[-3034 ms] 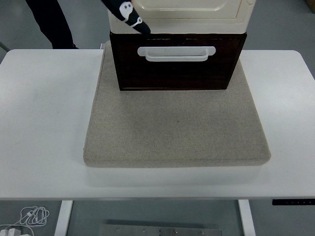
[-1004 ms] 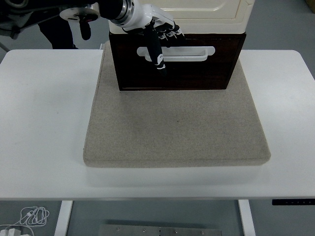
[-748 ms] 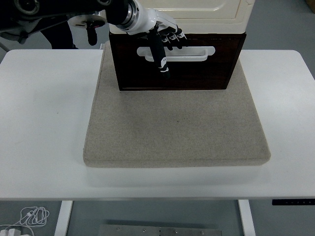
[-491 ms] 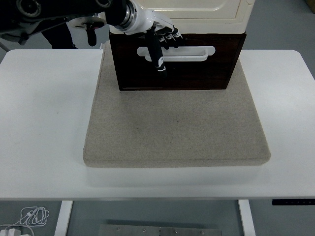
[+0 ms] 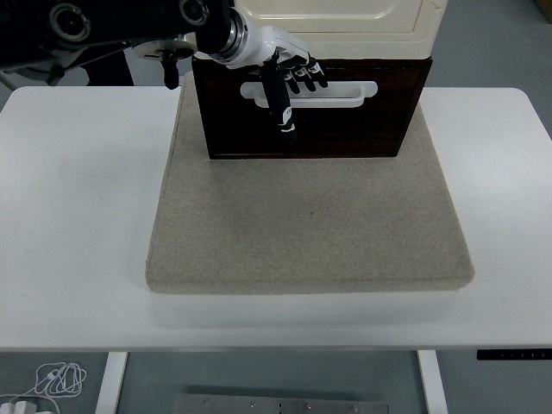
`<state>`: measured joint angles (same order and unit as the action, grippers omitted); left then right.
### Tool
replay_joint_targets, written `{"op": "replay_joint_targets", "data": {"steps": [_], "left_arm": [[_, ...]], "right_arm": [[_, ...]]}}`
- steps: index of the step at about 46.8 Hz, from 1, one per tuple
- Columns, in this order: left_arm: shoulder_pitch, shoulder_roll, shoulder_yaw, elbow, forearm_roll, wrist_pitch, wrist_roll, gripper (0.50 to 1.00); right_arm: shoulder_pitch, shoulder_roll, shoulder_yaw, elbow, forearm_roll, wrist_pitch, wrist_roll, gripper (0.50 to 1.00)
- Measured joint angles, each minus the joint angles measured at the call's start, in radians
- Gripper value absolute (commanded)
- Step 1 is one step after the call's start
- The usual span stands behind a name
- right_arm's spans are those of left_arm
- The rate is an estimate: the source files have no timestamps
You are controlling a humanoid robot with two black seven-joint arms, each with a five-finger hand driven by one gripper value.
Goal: Open the drawer under the combination cabinet
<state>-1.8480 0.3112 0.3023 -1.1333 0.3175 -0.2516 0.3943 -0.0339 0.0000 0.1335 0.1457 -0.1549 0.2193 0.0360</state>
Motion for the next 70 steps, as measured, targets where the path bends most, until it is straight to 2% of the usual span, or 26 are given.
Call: {"op": "replay_joint_targets", "data": {"steps": [41,70], "left_arm": [[0.035,-0.021,-0.007,-0.003,0.016,0.013,0.0,1.0],[0.029,-0.019,-0.01,-0.013,0.014,-0.007,0.0,1.0]], "right_arm": [[0.0,0.0,0.0,0.0,0.0,0.0,-0.001,0.926],[0.0,0.0,0.0,0.0,0.0,0.0,-0.001,0.926]]}}
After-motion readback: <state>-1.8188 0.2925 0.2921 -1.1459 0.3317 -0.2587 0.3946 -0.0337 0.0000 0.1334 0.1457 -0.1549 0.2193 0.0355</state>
